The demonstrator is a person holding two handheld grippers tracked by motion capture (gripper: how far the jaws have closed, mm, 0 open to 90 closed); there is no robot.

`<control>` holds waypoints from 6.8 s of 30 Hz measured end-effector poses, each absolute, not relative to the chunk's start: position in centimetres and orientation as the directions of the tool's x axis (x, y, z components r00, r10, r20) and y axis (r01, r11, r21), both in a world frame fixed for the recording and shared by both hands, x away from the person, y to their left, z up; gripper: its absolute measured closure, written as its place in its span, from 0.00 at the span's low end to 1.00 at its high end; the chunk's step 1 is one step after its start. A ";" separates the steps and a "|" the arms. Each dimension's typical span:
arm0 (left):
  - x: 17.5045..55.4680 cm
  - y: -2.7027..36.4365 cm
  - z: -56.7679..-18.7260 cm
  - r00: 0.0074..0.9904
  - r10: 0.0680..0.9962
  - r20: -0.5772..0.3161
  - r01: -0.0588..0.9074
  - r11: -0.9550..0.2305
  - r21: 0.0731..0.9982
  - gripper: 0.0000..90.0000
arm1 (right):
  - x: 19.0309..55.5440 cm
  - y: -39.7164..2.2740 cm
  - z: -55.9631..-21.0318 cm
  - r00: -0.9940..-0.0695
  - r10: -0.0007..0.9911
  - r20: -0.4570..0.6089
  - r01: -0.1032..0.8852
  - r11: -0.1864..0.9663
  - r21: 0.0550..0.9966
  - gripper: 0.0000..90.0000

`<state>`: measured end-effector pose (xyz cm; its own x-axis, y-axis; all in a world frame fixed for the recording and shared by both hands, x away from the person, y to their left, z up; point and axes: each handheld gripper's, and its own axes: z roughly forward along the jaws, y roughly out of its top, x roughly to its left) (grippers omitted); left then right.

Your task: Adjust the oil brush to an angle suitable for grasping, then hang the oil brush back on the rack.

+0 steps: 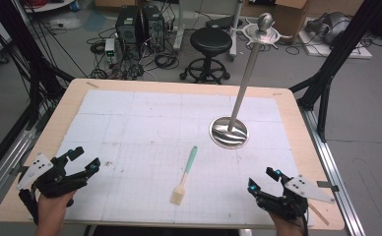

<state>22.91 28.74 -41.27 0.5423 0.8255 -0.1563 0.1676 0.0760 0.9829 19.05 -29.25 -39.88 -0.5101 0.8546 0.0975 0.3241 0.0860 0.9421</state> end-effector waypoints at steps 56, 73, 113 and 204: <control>23.4 28.8 -42.0 0.553 0.820 -0.147 0.219 0.027 0.975 0.27 | 26.9 -7.0 -44.6 -0.842 0.527 0.118 0.433 0.530 0.729 1.00; 23.5 28.6 -42.1 0.556 0.820 -0.138 0.231 0.007 0.973 0.28 | 28.6 -4.6 -44.5 -0.843 0.514 0.156 0.430 0.471 0.770 1.00; 23.0 27.3 -41.7 0.607 0.784 -0.129 0.221 -0.010 0.975 0.26 | 19.4 -31.8 -39.0 -0.363 0.930 0.051 0.302 0.066 0.951 0.26; 30.1 10.7 -44.1 0.841 0.541 -0.007 0.375 -0.574 0.728 0.89 | 20.3 -31.9 -40.5 -0.390 0.915 0.107 0.396 0.062 0.916 0.21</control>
<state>30.08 10.66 -44.05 0.8408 0.5413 -0.0069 0.3754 -0.5738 0.7279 20.32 -31.94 -40.47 -0.3898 0.9147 0.1066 0.3959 0.0619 0.9162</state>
